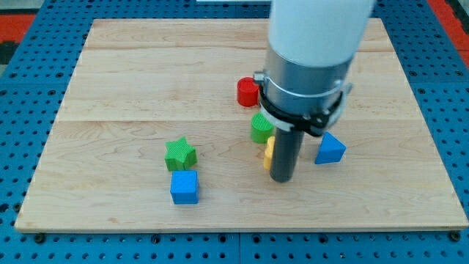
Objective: Slide the yellow heart closer to yellow hexagon
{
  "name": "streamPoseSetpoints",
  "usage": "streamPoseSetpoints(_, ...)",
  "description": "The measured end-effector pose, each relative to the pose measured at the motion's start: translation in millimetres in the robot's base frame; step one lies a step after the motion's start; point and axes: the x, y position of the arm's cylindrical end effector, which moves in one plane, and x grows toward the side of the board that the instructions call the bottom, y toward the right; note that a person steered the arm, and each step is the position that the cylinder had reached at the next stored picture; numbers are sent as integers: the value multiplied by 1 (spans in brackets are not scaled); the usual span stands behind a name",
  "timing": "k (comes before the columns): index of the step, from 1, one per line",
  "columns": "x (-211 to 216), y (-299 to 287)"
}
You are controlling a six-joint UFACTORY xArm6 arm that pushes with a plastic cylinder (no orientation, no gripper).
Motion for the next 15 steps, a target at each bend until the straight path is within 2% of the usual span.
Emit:
streamPoseSetpoints(1, -32, 0)
streamPoseSetpoints(3, -42, -24)
streamPoseSetpoints(4, -57, 0)
streamPoseSetpoints(5, -84, 20)
streamPoseSetpoints(7, -161, 21)
streamPoseSetpoints(9, -165, 36)
streamPoseSetpoints(10, -149, 44)
streamPoseSetpoints(11, -165, 78)
streamPoseSetpoints(13, -264, 99)
streamPoseSetpoints(15, -235, 77)
